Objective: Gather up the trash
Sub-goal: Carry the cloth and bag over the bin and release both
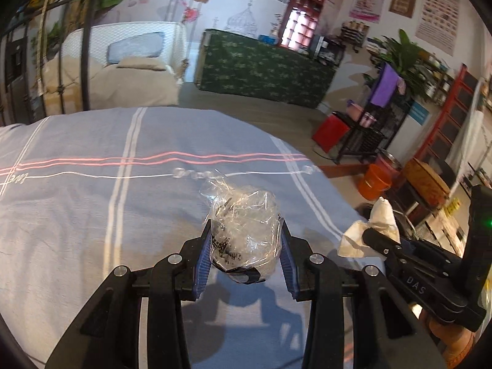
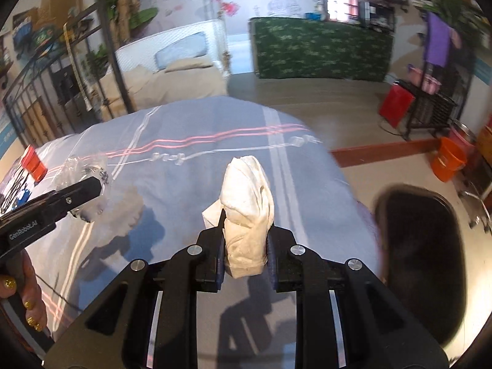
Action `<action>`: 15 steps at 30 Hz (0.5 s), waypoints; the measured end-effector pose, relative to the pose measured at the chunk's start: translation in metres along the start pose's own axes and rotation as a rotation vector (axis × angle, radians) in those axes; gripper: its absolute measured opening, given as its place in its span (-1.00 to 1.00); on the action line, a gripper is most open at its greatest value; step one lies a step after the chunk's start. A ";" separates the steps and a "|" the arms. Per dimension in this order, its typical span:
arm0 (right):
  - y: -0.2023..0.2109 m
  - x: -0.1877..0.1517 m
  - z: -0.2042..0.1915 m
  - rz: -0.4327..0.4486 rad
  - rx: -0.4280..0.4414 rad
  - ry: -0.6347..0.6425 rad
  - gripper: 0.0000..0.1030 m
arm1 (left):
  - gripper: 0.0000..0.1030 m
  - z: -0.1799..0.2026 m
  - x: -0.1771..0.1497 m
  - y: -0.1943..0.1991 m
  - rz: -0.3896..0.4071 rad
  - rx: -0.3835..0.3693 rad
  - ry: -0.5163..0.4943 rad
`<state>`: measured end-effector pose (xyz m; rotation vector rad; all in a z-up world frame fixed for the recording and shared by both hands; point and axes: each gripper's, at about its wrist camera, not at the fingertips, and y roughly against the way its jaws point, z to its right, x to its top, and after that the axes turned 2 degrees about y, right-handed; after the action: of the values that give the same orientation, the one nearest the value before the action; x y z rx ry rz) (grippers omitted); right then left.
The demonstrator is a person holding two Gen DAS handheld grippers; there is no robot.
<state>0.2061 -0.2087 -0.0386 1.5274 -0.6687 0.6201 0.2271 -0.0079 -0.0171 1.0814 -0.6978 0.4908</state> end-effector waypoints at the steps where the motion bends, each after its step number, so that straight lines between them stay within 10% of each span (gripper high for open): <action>1: 0.005 -0.004 0.008 0.004 -0.013 -0.014 -0.57 | -0.25 0.012 -0.003 0.000 0.000 -0.018 -0.024; 15: 0.015 -0.068 0.156 -0.063 -0.254 -0.257 -0.56 | -0.25 0.153 -0.031 -0.034 -0.050 -0.216 -0.309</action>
<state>0.1477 -0.3616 -0.0875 1.3944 -0.8573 0.2795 0.1871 -0.1624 -0.0157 0.9763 -0.9697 0.1994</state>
